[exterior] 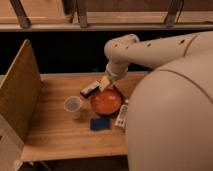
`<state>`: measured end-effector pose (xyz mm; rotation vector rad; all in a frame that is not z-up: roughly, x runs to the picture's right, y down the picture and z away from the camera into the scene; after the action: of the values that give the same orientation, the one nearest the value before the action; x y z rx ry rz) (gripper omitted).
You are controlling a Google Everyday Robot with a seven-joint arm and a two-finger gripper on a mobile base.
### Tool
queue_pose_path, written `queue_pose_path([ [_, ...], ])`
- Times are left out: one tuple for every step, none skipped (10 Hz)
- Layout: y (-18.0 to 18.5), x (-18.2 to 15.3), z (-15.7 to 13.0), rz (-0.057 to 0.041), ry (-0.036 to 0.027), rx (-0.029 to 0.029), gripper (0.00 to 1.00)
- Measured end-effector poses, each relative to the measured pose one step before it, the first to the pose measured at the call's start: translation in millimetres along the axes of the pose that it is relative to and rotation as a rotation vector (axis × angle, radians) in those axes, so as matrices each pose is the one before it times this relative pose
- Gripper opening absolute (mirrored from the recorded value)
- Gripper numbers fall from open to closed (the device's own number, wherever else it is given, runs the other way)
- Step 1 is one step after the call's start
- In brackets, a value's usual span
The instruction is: Pick up the ceramic bowl
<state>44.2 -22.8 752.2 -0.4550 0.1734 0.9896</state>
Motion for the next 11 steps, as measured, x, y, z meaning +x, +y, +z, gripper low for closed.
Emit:
queue_pose_path([
  [-2.12,-1.50,16.03,0.02136,0.02015,0.01097,0.80],
  [0.54,-3.10,20.40,0.02988,0.02664,0.00812,0.80],
  [0.63,-2.29,14.42,0.02217,0.01839,0.00094,0.80],
  [0.45,-1.29,11.95,0.01879,0.01484,-0.00389,0.80],
  [-0.97,-2.47,16.90,0.02397,0.01979,-0.00784,0.80],
  [-3.00,-1.03,9.65,0.02547,0.00977,-0.01077,0.80],
  [-8.38,0.27,11.77,0.03145,0.01293,-0.01046,0.80],
  [-3.79,-0.02,5.72,0.01687,0.00546,-0.00855,0.80],
  [1.04,-0.58,-0.37,-0.00213,-0.00041,-0.00053,0.80],
  [1.45,-0.50,0.30,-0.00193,0.00038,-0.00079,0.80],
  [-0.03,0.30,-0.20,-0.00097,0.00029,0.00085,0.80],
])
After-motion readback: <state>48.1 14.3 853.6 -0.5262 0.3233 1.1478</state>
